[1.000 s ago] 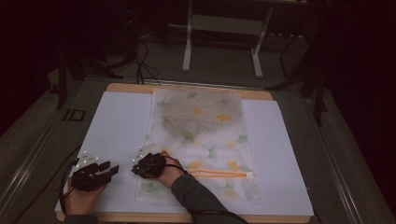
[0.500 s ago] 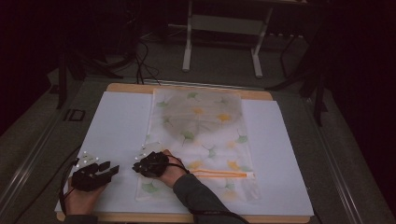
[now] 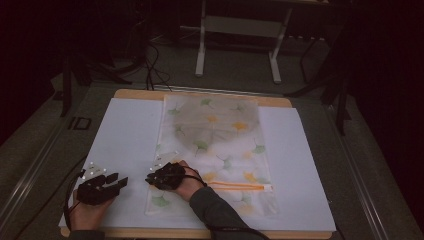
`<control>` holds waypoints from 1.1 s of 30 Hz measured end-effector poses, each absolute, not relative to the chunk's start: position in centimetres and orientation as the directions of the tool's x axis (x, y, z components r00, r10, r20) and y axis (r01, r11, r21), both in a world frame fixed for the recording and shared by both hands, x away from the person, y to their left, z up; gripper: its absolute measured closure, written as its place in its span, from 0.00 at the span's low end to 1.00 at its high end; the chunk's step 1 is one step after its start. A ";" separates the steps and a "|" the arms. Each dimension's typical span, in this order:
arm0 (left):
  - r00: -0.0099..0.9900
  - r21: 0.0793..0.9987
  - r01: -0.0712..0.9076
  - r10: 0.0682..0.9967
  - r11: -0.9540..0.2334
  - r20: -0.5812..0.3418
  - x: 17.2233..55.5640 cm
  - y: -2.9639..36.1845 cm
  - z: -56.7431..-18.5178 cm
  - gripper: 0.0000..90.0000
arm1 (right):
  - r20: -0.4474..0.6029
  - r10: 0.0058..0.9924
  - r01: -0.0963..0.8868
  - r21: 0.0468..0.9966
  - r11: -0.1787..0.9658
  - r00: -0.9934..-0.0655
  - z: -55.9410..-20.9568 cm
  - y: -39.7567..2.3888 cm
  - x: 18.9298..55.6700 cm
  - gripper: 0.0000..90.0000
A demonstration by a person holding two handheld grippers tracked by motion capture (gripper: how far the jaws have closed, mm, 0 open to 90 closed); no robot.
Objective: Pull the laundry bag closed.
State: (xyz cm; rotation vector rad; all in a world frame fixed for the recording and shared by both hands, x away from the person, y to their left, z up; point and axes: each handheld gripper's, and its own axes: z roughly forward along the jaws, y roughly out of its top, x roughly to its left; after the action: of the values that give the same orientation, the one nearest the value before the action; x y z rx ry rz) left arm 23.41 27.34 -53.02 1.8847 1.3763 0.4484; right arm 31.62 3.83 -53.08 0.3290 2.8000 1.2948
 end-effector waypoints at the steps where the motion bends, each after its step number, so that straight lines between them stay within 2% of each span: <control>1: 0.362 0.738 0.660 0.921 -0.144 -0.143 23.4 27.3 -53.0 0.61 | 0.051 0.205 0.172 0.756 0.631 -0.978 -53.1 3.8 31.6 0.89; 19: 0.362 0.737 0.659 0.921 -0.146 -0.142 23.4 27.3 -53.0 0.61 | 0.063 0.232 0.198 0.758 0.622 -0.971 -53.1 2.7 32.1 0.87; 33: 0.361 0.738 0.659 0.922 -0.145 -0.141 23.4 27.4 -53.0 0.61 | 0.046 0.269 0.216 0.733 0.645 -0.962 -53.2 3.5 32.4 0.88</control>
State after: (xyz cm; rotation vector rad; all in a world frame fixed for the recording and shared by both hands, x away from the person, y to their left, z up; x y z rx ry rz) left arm 23.43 27.36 -53.00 1.8851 1.3755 0.4518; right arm 32.35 3.50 -53.18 0.4114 2.7881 1.2289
